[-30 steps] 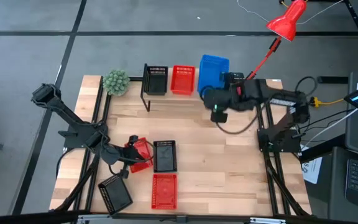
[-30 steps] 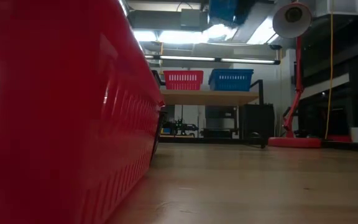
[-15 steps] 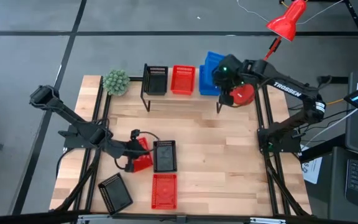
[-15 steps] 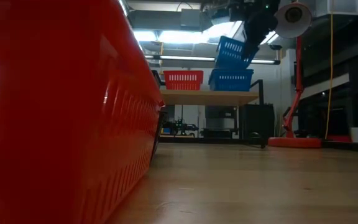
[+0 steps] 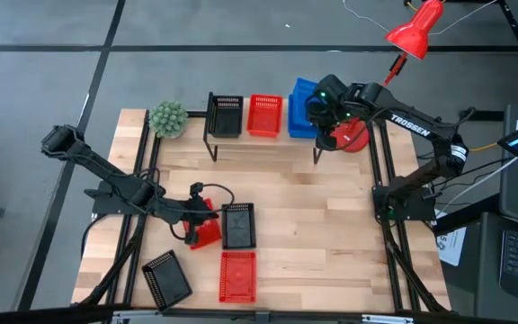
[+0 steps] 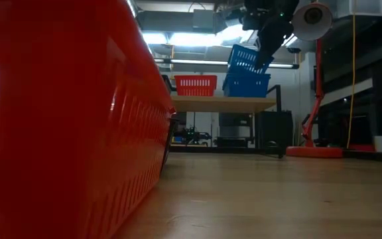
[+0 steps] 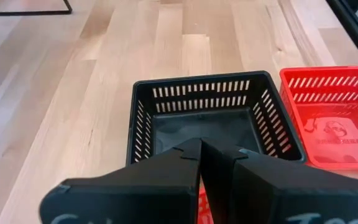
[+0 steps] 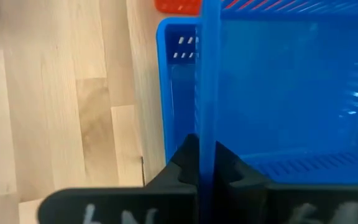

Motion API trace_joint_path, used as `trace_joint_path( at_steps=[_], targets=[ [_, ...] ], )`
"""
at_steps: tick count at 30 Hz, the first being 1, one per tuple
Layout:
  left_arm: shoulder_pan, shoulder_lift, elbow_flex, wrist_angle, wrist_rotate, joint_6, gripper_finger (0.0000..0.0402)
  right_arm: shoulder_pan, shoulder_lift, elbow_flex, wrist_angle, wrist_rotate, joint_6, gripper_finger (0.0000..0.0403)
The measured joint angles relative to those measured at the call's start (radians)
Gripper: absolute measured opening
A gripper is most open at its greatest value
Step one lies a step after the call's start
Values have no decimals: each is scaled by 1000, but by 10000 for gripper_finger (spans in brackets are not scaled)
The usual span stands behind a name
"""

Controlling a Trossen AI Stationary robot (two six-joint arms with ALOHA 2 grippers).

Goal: Stack baskets on shelf by color
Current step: Stack the blue bin on the stacked blue bins on the shelf

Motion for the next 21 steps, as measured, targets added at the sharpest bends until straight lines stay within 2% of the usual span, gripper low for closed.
trace_joint_path(
  at_steps=[10, 21],
  targets=[
    [0, 0, 0, 0, 0, 0, 0, 0, 12, 0, -12, 0, 21, 9],
    [0, 0, 0, 0, 1, 0, 0, 1, 12, 0, -15, 0, 66, 95]
  ],
)
